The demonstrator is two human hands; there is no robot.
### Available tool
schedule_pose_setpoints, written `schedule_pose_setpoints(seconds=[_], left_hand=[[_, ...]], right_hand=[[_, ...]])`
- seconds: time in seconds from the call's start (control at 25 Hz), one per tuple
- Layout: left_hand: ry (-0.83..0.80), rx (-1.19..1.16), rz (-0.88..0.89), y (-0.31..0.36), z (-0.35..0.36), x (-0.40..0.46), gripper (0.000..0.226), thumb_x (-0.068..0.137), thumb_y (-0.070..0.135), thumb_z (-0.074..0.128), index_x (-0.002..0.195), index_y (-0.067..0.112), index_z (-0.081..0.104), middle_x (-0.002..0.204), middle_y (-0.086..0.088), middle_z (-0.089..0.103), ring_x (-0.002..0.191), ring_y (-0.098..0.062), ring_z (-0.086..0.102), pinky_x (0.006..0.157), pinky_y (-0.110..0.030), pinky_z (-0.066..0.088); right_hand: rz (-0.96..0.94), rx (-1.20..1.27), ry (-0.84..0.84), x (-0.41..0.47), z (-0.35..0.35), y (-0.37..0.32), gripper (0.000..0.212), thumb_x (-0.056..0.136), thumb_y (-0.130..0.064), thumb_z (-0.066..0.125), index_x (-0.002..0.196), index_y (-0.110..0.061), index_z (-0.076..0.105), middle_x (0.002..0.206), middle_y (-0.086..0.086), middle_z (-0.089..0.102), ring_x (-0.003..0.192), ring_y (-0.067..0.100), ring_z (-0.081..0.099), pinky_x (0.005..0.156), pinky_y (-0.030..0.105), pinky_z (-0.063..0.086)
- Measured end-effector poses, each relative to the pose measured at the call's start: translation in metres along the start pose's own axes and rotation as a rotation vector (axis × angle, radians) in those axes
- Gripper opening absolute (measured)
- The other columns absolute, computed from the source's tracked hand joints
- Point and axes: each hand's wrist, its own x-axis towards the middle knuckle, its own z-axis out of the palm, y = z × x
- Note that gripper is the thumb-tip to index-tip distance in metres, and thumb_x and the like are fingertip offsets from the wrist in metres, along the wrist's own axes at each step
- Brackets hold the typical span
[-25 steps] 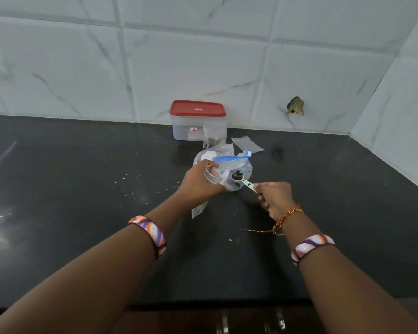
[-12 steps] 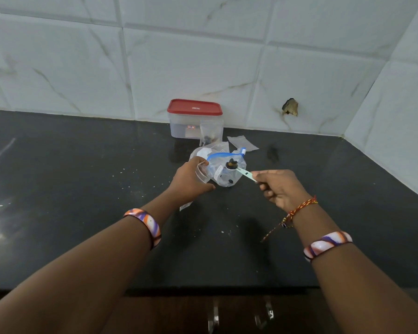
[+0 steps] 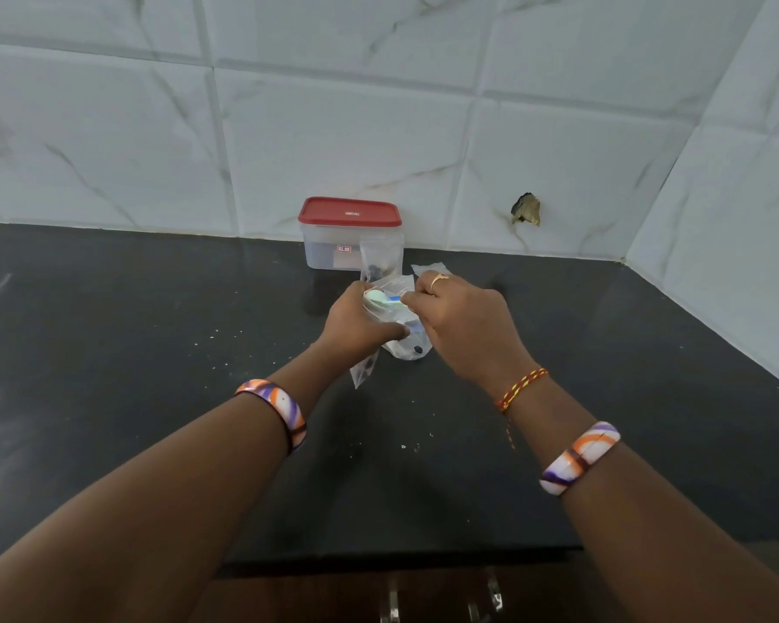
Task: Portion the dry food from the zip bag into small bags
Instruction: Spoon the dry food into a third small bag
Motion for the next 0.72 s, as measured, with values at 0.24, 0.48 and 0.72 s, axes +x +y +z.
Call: schedule_pose_setpoints(seconds=[0.24,0.48,0.72], left_hand=[[0.169,0.187,-0.038,-0.003,0.016,0.009,0.068,0.069,0.029,0.080,0.124,0.011,0.045,0.123,-0.007,0.056,0.104,-0.019,0.056,0.085,-0.031,0.050],[0.177,0.386,-0.190,-0.006,0.034,0.011,0.060,0.078,0.033,0.071,0.126,0.008,0.045,0.119,-0.009,0.060,0.107,-0.027,0.060,0.083,-0.035,0.051],[0.271,0.028,-0.307,0.021,-0.021,0.055,0.031,0.073,0.009,0.069,0.100,-0.003,0.059,0.099,-0.016,0.062,0.094,-0.028,0.062,0.069,-0.031,0.048]], right_hand=[[0.529,0.505,0.176,-0.013,0.011,0.020,0.017,0.084,-0.006,0.063,0.097,-0.006,0.074,0.084,0.007,0.071,0.069,0.014,0.061,0.059,0.005,0.038],[1.319,1.030,0.190,-0.030,0.015,0.035,0.020,0.088,-0.010,0.060,0.105,-0.005,0.070,0.062,-0.005,0.052,0.050,0.004,0.041,0.041,0.011,0.034],[1.290,1.056,0.115,-0.008,0.002,0.041,0.018,0.090,-0.010,0.056,0.099,-0.003,0.069,0.058,-0.002,0.045,0.049,0.008,0.036,0.043,0.018,0.032]])
